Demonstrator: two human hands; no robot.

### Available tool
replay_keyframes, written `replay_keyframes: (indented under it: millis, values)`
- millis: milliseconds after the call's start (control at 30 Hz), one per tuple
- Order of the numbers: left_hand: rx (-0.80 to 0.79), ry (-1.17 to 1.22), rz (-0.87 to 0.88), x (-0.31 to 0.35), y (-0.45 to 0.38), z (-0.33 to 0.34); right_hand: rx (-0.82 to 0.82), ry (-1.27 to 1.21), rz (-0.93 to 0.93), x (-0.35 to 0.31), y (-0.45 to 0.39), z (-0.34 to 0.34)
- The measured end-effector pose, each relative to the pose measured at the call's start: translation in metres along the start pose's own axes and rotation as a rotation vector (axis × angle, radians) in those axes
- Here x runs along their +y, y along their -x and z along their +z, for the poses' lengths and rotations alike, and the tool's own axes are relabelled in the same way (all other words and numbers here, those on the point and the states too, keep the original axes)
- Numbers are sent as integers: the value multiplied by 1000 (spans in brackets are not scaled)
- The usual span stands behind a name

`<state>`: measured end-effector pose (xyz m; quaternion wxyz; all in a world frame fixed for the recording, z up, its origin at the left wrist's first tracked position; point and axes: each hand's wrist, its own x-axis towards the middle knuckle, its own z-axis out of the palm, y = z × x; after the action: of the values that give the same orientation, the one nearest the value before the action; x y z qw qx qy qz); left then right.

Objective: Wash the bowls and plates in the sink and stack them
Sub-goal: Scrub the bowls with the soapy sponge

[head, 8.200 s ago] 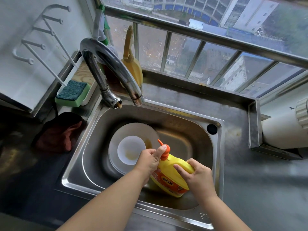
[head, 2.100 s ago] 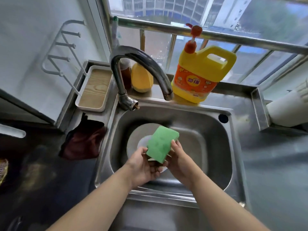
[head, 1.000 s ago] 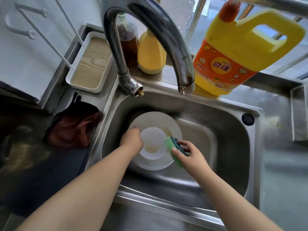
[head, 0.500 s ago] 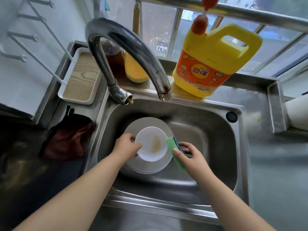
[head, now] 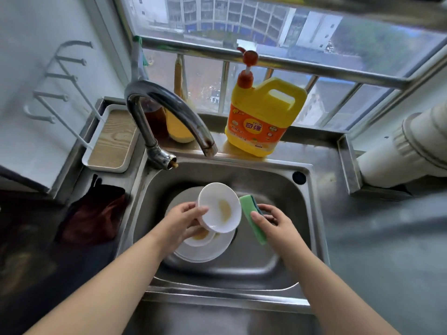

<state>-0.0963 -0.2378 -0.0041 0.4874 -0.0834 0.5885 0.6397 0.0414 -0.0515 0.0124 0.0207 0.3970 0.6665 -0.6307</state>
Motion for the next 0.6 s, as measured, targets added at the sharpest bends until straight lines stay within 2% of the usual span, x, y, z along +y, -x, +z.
replay_keyframes:
  millis: [133,300,500,600]
  values:
    - [-35,-10,18,5,11,10,-16,115,-95,-12,10,-10]
    - [-102,-9,72,10,23,24,-89,581,-365,-31,22,5]
    - [-53,-40,127,8,30,28,-247,692,-479,-27,29,22]
    - [-3,-54,79,7,30,27,-305,1071,-666,-34,20,7]
